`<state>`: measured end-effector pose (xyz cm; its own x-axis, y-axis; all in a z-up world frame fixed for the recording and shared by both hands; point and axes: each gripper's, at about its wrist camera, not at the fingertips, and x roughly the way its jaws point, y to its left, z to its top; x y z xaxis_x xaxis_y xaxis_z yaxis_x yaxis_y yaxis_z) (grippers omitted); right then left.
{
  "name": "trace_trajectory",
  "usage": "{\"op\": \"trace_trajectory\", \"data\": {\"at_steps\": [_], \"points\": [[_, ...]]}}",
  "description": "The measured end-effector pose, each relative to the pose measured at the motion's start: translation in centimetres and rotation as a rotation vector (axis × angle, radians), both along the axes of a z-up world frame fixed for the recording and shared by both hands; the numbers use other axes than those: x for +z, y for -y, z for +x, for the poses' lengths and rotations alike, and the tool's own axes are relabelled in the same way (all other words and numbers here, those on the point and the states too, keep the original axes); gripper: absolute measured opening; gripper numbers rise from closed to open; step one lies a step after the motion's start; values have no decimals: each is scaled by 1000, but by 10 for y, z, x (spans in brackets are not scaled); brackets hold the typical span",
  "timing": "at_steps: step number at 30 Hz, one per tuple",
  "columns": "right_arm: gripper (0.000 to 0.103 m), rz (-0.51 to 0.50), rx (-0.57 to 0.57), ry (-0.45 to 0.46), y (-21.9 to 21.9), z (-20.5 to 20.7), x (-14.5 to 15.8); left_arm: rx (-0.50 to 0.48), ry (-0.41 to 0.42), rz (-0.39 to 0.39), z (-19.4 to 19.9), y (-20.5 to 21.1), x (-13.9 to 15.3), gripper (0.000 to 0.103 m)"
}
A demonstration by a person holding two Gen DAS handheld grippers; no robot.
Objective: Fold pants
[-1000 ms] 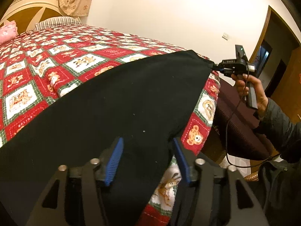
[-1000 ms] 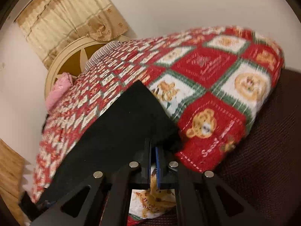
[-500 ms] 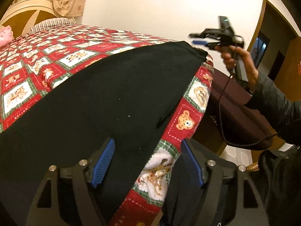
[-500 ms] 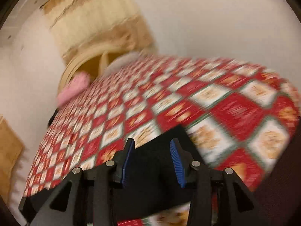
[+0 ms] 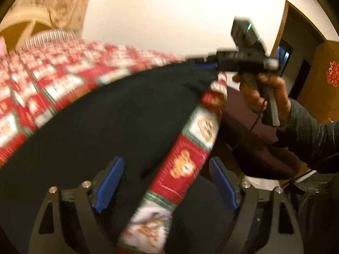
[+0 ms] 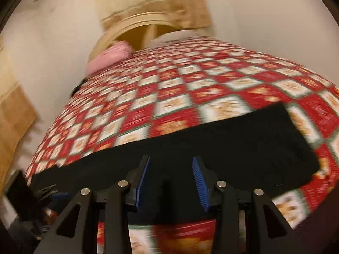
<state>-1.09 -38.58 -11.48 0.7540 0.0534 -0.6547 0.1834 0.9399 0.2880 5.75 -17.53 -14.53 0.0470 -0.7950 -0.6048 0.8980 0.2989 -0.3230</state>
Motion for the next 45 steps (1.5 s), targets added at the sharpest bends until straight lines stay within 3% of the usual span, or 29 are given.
{"op": "trace_trajectory", "data": {"at_steps": [1,3,5,8,13,17,20,23,27,34,40,43,45], "points": [[47,-1,52,-9,-15,3,-4,-17,-20,15,-3,2,-7,87],[51,-16,106,-49,-33,9,-16,-22,36,15,-12,0,-7,88],[52,-63,128,-137,-47,17,-38,-23,35,23,-14,0,-6,88],[52,-159,128,-99,-59,8,-41,5,17,17,-10,-6,2,88],[52,-107,94,-59,-41,-1,-28,127,108,7,-5,-37,19,89],[53,-102,-11,-32,-15,-2,-15,266,120,54,15,-65,14,90],[58,-91,-59,-95,-5,5,-22,384,90,142,34,-84,1,90],[58,-145,-63,-98,-13,7,-25,470,84,129,41,-108,3,90],[58,-141,27,-70,-36,11,-17,600,159,138,46,-166,19,90],[58,-161,223,-31,-102,39,-8,880,210,283,85,-276,21,92],[58,-194,343,-48,-157,62,-18,1102,131,325,107,-334,-4,92],[58,-208,361,-67,-169,65,-25,1089,32,304,116,-343,-27,93],[58,-206,362,-75,-172,65,-28,1084,13,243,116,-346,-33,97]]}}
